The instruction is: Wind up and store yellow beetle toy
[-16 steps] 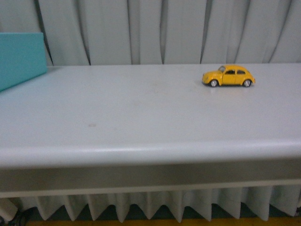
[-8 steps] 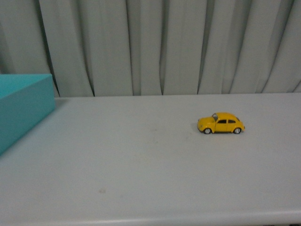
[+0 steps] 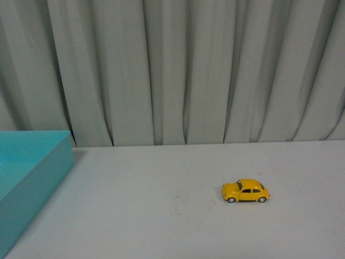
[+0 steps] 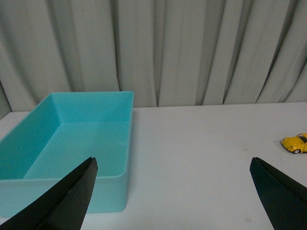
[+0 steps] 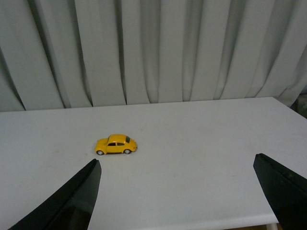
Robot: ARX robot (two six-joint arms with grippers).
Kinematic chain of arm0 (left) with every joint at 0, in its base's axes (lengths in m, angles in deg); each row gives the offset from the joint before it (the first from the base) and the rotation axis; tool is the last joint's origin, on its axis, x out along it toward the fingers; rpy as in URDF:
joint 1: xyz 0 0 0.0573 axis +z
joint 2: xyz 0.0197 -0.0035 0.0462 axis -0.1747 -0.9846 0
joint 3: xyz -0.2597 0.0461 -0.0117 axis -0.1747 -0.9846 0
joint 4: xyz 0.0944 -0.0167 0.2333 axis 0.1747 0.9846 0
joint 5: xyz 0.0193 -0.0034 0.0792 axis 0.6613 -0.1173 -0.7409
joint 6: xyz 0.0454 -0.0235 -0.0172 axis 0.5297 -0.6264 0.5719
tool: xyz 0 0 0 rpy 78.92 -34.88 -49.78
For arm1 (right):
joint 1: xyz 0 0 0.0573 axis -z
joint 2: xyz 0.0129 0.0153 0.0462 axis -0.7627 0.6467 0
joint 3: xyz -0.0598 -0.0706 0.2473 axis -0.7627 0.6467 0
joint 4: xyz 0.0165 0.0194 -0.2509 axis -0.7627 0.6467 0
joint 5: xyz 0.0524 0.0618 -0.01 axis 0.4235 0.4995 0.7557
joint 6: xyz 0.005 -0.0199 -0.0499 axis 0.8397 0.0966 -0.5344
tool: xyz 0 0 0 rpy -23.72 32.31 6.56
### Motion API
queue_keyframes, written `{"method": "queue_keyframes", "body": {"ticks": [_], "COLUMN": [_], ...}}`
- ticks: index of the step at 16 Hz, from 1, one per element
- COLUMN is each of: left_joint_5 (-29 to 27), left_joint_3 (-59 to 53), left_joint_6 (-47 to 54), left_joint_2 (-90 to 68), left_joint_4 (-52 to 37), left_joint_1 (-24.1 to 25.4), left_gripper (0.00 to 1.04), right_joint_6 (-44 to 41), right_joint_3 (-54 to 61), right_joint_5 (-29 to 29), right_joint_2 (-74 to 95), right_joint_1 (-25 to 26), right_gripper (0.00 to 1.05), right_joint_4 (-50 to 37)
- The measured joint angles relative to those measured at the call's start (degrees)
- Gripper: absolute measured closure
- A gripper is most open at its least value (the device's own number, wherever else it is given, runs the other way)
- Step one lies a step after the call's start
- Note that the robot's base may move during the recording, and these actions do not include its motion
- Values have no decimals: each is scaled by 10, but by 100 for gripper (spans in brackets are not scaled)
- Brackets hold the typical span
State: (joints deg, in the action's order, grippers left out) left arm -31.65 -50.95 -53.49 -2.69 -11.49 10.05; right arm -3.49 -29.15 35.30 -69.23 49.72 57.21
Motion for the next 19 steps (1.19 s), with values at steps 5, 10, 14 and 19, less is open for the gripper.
{"method": "queue_keyframes", "body": {"ticks": [5,10,14,19], "left_joint_5": [0,0,0,0], "left_joint_3": [0,0,0,0], "left_joint_6": [0,0,0,0], "left_joint_2": [0,0,0,0], "left_joint_4": [0,0,0,0], "left_joint_1": [0,0,0,0], "left_gripper": [7,7,7,7], "right_joint_6": [0,0,0,0], "right_joint_3": [0,0,0,0], "right_joint_5": [0,0,0,0], "right_joint_2": [0,0,0,0], "right_joint_1": [0,0,0,0], "right_gripper": [7,7,7,7], "right_joint_4": [0,0,0,0]}}
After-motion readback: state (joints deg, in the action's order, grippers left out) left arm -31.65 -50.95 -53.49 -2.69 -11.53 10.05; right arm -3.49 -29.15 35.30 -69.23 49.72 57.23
